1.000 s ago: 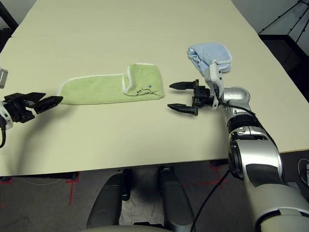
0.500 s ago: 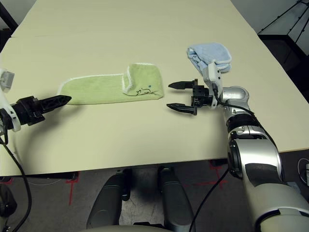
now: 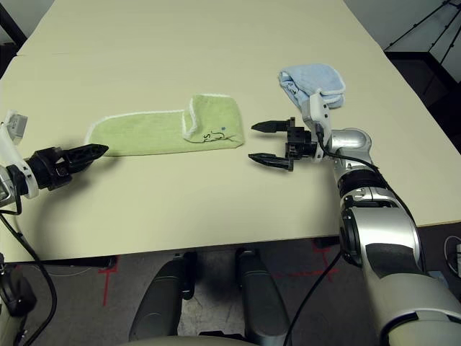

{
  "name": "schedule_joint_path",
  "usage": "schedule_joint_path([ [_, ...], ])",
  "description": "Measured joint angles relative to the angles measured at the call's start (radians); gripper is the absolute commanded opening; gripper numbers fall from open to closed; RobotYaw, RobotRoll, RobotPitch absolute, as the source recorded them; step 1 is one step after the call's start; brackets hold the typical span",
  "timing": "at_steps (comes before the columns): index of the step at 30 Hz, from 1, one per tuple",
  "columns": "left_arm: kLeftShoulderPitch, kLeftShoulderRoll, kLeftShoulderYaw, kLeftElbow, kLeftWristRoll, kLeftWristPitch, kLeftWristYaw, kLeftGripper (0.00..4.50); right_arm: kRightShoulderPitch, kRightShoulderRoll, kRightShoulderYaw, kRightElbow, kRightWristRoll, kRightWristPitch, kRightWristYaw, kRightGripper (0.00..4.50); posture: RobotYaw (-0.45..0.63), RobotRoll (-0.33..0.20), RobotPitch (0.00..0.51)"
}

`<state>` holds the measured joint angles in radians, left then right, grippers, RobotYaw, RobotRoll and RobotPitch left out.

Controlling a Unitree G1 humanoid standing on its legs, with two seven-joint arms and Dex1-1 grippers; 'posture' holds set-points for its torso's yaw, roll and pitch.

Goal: Fold the towel and set it aside.

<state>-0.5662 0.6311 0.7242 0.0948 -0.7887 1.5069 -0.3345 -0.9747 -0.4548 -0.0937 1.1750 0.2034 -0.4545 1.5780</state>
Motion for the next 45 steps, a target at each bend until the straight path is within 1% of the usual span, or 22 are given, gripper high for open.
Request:
schedule_joint_path([
  [11, -0.05, -0.067, 0.088, 0.041, 0.006, -0.008, 0.079, 4.5, -0.003, 0.0, 0.0, 0.0, -0.011, -0.004, -0.005, 4.45, 0.04, 0.0, 0.217],
  [18, -0.061, -0.077, 0.102, 0.049, 0.006, -0.006, 0.094, 4.5, -0.008, 0.0, 0.0, 0.0, -0.021, -0.012, -0.017, 4.45, 0.04, 0.0, 0.216],
  [21, -0.072, -0.08, 0.102, 0.066, 0.006, -0.009, 0.103, 3.93, -0.008, 0.0, 0.0, 0.0, -0.022, -0.013, -0.019, 4.5, 0.04, 0.0, 0.216],
  [24, -0.073, -0.082, 0.102, 0.079, 0.007, -0.019, 0.114, 2.84, -0.008, 0.0, 0.0, 0.0, -0.023, -0.013, -0.019, 4.5, 0.04, 0.0, 0.215],
  [25, -0.073, -0.082, 0.102, 0.08, 0.008, -0.023, 0.117, 2.38, -0.008, 0.0, 0.0, 0.0, -0.024, -0.013, -0.02, 4.5, 0.04, 0.0, 0.215],
  [28, -0.074, -0.082, 0.103, 0.08, 0.008, -0.038, 0.129, 1.25, -0.008, 0.0, 0.0, 0.0, -0.027, -0.013, -0.02, 4.5, 0.04, 0.0, 0.213],
  [29, -0.074, -0.082, 0.104, 0.081, 0.008, -0.043, 0.134, 0.8, -0.008, 0.0, 0.0, 0.0, -0.028, -0.013, -0.02, 4.5, 0.04, 0.0, 0.213],
  [31, -0.074, -0.083, 0.112, 0.081, 0.008, -0.048, 0.141, 0.13, -0.008, 0.0, 0.0, 0.0, -0.028, -0.013, -0.02, 4.5, 0.04, 0.0, 0.209],
  [32, -0.074, -0.085, 0.118, 0.081, 0.008, -0.052, 0.146, 0.06, -0.008, 0.0, 0.0, 0.0, -0.028, -0.013, -0.02, 4.5, 0.04, 0.0, 0.209],
  [37, -0.074, -0.104, 0.144, 0.08, 0.005, -0.057, 0.171, 0.06, -0.008, 0.0, 0.0, 0.0, -0.028, -0.013, -0.023, 4.5, 0.04, 0.0, 0.209],
  [40, -0.074, -0.104, 0.175, 0.064, 0.001, -0.036, 0.182, 0.06, -0.009, 0.0, 0.0, 0.0, -0.028, -0.013, -0.026, 4.5, 0.04, 0.0, 0.209],
  [43, -0.067, -0.095, 0.194, 0.032, -0.004, -0.005, 0.183, 0.06, -0.013, 0.001, 0.0, 0.0, -0.029, -0.013, -0.03, 4.5, 0.06, 0.0, 0.204],
  [45, -0.045, -0.066, 0.203, 0.013, -0.008, 0.019, 0.177, 0.06, -0.016, 0.001, 0.0, 0.001, -0.029, -0.013, -0.033, 4.5, 0.07, 0.0, 0.204],
])
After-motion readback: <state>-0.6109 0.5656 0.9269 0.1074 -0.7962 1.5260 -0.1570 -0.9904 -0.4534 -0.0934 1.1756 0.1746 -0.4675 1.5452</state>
